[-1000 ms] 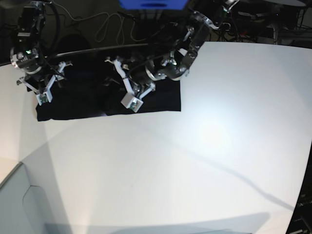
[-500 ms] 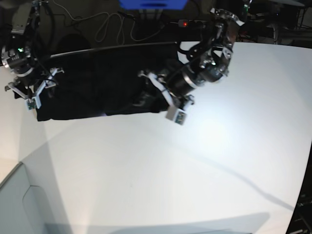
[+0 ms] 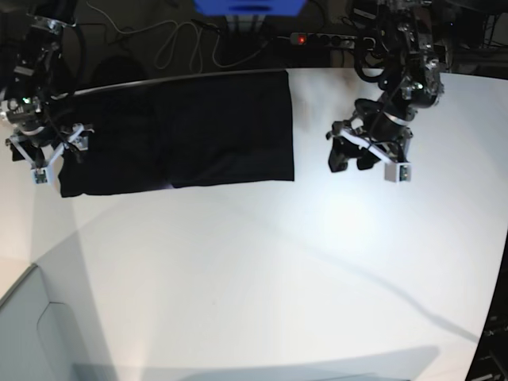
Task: Fold the T-shirt properly
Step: 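Fold the strip end with the left gripper toward the right gripper, then lift the folded shirt with both grippers and gather it together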
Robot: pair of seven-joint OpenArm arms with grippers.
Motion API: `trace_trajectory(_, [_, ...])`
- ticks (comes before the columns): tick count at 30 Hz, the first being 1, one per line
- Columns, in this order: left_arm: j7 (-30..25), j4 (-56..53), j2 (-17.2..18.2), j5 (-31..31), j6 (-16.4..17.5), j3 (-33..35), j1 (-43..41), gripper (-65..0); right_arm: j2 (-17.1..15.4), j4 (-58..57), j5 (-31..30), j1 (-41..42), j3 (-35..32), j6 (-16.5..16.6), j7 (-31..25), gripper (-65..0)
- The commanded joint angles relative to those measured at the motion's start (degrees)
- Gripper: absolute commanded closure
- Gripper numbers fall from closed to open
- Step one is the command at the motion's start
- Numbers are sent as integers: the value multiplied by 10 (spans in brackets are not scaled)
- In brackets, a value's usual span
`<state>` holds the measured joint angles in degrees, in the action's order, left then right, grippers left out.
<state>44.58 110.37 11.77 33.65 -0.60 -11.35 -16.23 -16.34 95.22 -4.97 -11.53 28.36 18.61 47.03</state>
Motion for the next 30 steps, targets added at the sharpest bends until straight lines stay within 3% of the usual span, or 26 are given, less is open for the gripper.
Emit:
trace_trajectory(1, [-9, 11, 3, 9, 6, -3, -5, -357, -10, -8, -3, 15, 4, 11, -7, -575])
trace_trajectory(10, [-10, 11, 3, 9, 6, -4, -28, -357, -25, -110, -3, 61, 5, 11, -11, -572])
trace_trajectory(17, [-10, 10, 0, 9, 6, -4, -30, -357, -25, -171, -3, 58, 5, 11, -50, -543])
trace_trajectory(19, [-10, 10, 0, 9, 6, -4, -30, -357, -24, -169, -3, 50, 5, 15, -50, -479])
trace_trajectory(22, [-10, 2, 0, 9, 6, -4, -29, -357, -23, -169, -3, 47, 5, 56, -50, -314])
trace_trajectory(24, [-10, -5, 0, 9, 6, -4, -29, -357, -23, -169, -3, 46, 5, 79, -47, -178])
trace_trajectory(26, [-10, -10, 0, 9, 6, -4, -29, -356, -23, -169, -3, 45, 5, 81, -44, -19])
trace_trajectory(30, [-10, -14, 0, 9, 6, -4, -31, -356, -24, -161, -3, 43, 5, 82, -44, -2])
